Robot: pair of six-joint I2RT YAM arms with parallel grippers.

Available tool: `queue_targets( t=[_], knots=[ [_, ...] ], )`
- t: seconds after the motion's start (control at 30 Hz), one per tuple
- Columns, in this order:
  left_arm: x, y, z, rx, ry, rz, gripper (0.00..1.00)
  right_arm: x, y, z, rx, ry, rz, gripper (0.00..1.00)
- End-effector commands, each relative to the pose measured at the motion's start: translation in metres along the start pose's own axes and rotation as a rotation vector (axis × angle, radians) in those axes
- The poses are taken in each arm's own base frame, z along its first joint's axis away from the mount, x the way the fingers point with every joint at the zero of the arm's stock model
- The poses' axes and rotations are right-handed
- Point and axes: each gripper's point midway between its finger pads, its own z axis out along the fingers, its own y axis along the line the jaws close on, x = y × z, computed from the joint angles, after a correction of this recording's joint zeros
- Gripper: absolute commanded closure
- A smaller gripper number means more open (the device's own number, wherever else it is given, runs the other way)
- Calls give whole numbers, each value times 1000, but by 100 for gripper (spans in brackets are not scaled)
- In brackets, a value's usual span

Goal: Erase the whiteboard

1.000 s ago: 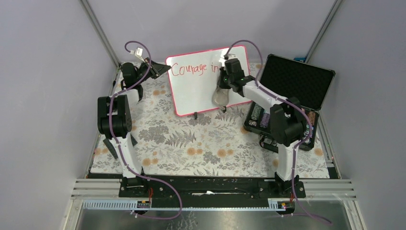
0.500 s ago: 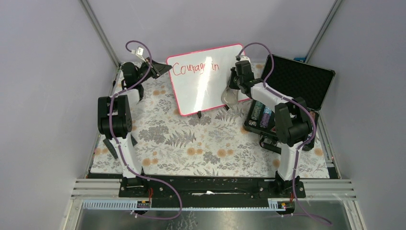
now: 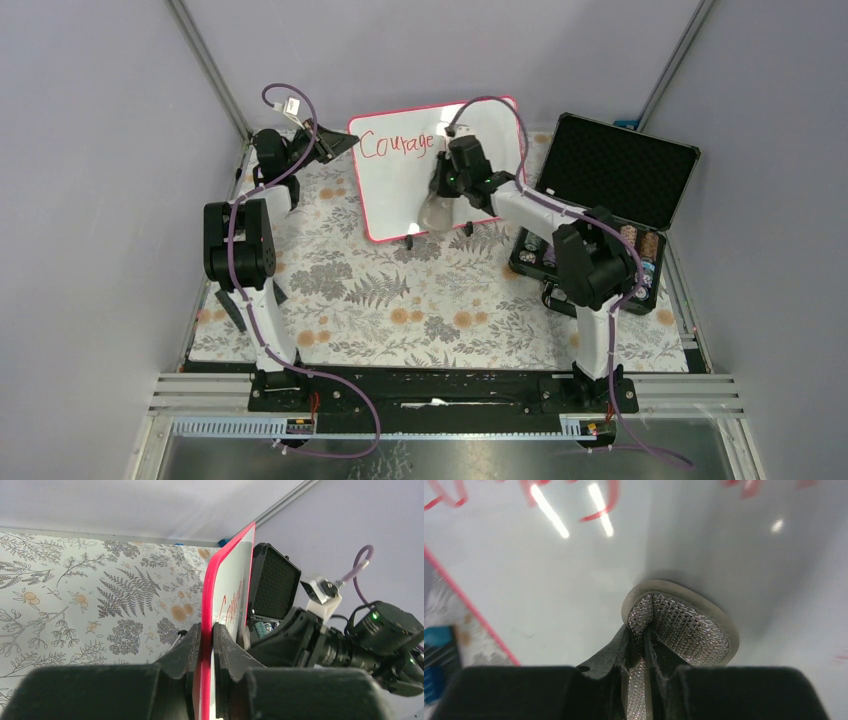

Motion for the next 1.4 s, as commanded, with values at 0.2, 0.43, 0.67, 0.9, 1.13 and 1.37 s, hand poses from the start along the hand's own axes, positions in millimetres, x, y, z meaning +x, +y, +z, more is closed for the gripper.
queue_targets(
  t=[0.2,0.43,0.67,0.9,1.13,1.37],
  knots=[
    [3,-21,7,40,37,51,100,11,20,2,-128,26,87,100],
    [3,-18,8,33,41,46,100,6,-62,-6,3,16,169,100],
    [1,-19,7,29,42,59,100,6,-109,-16,88,3,212,100],
    [1,-19,8,32,42,53,100,12,-96,-10,-3,24,284,100],
    [2,-19,8,24,46,58,100,19,-13,-7,-135,51,185,100],
    [2,-22,8,20,48,70,100,30,61,-3,-291,87,151,100]
  ],
)
